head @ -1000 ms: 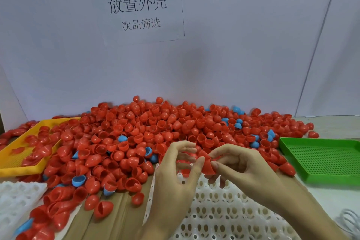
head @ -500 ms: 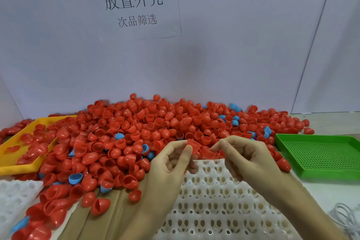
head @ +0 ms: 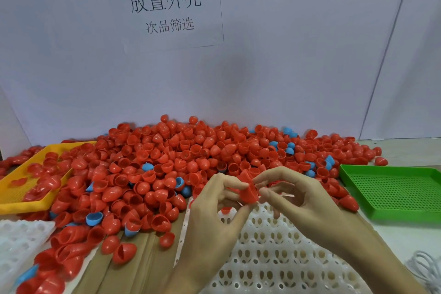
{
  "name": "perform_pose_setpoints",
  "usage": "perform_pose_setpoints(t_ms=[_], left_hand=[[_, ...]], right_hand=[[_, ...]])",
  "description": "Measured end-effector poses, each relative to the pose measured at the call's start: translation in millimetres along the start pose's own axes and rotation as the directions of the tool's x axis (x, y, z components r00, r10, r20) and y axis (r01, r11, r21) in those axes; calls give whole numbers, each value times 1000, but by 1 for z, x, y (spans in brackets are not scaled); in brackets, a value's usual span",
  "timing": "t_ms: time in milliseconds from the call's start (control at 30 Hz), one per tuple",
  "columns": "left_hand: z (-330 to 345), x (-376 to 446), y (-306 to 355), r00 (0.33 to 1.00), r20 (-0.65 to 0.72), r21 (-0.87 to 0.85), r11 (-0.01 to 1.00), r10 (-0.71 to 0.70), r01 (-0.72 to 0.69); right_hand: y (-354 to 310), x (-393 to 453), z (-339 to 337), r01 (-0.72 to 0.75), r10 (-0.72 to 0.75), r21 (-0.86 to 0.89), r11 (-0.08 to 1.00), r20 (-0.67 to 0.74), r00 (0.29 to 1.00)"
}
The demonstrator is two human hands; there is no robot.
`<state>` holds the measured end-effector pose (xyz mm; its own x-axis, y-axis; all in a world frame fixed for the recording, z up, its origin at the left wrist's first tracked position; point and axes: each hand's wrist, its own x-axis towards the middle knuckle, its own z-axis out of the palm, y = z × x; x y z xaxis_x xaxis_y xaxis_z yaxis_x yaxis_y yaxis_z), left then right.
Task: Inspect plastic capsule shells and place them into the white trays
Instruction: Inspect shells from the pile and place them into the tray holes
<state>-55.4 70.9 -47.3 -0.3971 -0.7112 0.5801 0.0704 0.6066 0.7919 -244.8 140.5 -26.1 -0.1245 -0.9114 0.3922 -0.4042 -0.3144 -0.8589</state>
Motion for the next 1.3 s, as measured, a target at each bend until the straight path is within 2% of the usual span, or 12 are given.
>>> perform_pose_setpoints(t_ms=[167, 267, 300, 367, 433, 467, 567, 633, 700, 867, 1100, 1300], left_hand=[[-1, 1, 0, 978, 130, 63, 983, 163, -172], [-10, 5, 0, 972, 200, 61, 988, 125, -140], [-14, 7, -1, 983, 164, 81, 992, 82, -96], [-18, 9, -7, 999, -39, 131, 991, 7, -2], [-20, 9, -14, 967, -253, 198, 976, -35, 87], [-20, 9, -18, 955, -292, 233, 964, -59, 130], [-20, 6, -29, 977, -88, 443, 871, -192, 211], [-21, 2, -31, 964, 88, 679, 724, -250, 125], [-19, -1, -31, 947, 162, 754, 654, -276, 61], [-19, -1, -37, 939, 181, 783, 620, -291, 42], [-19, -1, -37, 925, 184, 805, 591, -333, 52], [-20, -1, -36, 930, 187, 796, 604, -316, 45]], right_hand=[[7, 0, 6, 40, -40, 0, 999, 21, 999], [8, 5, 3, 36, -35, -30, 999, 4, 999], [10, 8, 1, 6, -7, -43, 999, -10, 1000], [16, 15, -2, -52, 48, -122, 991, -32, 998], [23, 21, -3, -93, 88, -265, 960, -30, 996], [25, 24, -1, -104, 106, -330, 938, -12, 994], [31, 34, 7, -102, 132, -462, 881, 33, 991], [34, 40, 16, -78, 125, -522, 849, 55, 991], [37, 44, 25, -46, 109, -577, 816, 75, 991], [40, 50, 37, -10, 120, -711, 704, 105, 987], [37, 57, 37, 41, 189, -767, 640, 209, 959], [28, 68, 19, 22, 171, -683, 730, 214, 962]])
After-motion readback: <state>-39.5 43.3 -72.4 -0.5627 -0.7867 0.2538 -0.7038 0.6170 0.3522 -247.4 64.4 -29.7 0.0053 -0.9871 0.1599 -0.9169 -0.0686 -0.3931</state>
